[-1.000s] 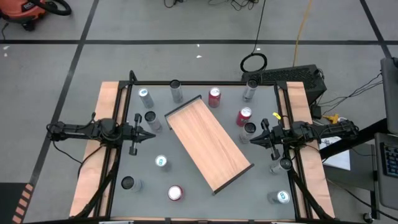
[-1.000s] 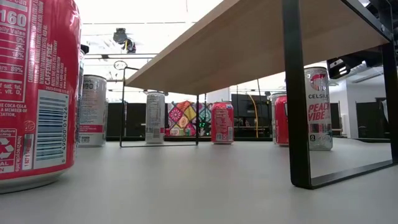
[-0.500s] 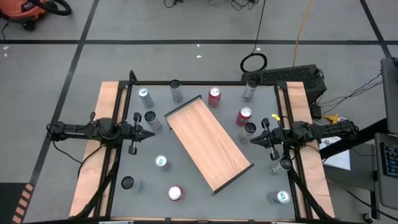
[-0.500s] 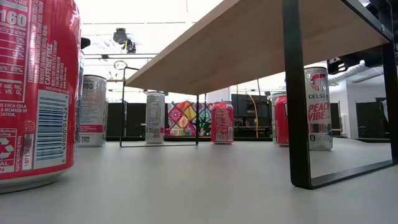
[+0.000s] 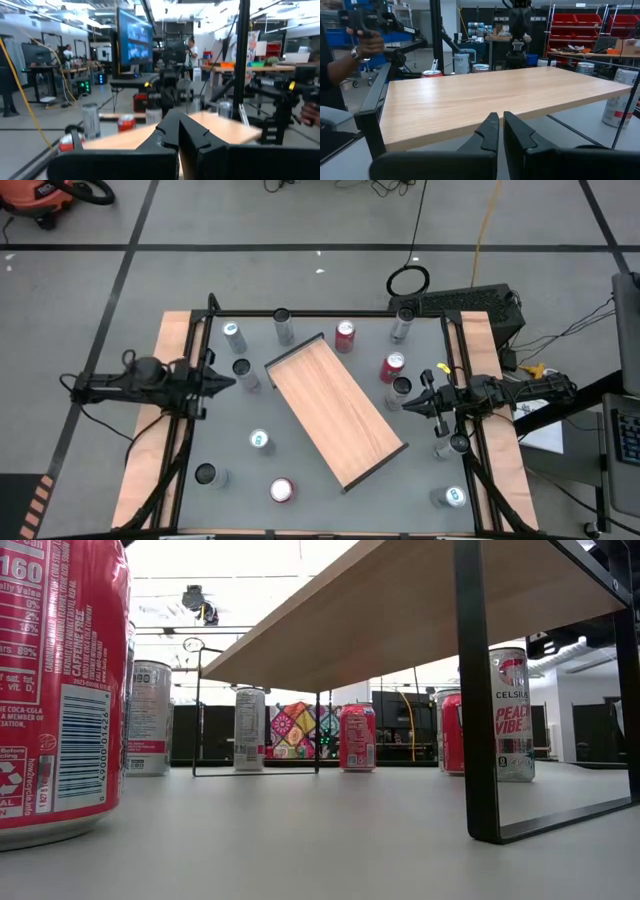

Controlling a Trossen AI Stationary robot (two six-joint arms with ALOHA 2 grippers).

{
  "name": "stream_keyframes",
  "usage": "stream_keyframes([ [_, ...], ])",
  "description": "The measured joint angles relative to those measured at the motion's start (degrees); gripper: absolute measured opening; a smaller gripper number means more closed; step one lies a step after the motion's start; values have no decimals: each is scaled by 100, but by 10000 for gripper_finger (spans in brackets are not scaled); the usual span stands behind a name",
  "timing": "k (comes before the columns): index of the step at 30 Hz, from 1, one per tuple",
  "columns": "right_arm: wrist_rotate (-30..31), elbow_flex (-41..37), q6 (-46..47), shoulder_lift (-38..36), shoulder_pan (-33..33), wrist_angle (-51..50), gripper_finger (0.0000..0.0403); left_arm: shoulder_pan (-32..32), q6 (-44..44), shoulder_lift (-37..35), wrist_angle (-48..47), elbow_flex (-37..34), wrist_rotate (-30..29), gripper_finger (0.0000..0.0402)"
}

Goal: Place canned beverage on shelf
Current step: Put the bottom left silver soda can on the shelf

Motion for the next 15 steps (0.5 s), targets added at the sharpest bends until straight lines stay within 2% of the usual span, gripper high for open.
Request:
stream_keyframes([
  [7, -2, -1, 0, -1, 1, 214, 0, 2, 12, 957, -874, 1363, -56, 0],
  [15, 0, -1, 0, 0, 1, 230, 0, 2, 10, 2229, -2159, 3295, -56, 0],
])
